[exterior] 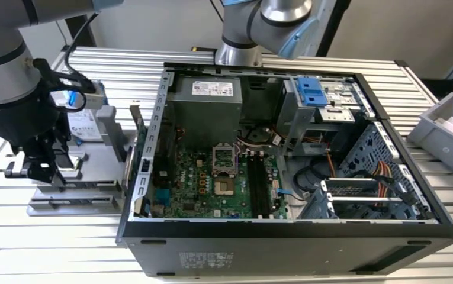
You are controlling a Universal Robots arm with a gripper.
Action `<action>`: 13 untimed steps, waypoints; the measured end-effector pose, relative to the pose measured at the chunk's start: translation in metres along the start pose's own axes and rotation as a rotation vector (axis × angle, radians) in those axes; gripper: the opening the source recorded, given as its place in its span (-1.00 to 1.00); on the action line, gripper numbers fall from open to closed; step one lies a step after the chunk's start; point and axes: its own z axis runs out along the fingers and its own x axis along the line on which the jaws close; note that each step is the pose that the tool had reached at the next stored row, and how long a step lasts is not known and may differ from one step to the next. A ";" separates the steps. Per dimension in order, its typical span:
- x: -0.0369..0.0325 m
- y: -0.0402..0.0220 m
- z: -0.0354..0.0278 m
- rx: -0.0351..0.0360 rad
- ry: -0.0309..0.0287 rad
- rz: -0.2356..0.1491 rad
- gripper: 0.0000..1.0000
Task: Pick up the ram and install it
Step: 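Pick up the ram and move it above insertion slot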
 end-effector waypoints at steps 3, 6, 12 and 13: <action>0.0008 0.0000 0.0022 0.0000 0.0000 0.000 1.00; 0.0018 0.0000 0.0046 -0.0001 0.0001 0.000 1.00; 0.0038 -0.0001 0.0104 0.0001 -0.0001 0.000 1.00; 0.0041 -0.0001 0.0114 0.0000 0.0000 0.000 1.00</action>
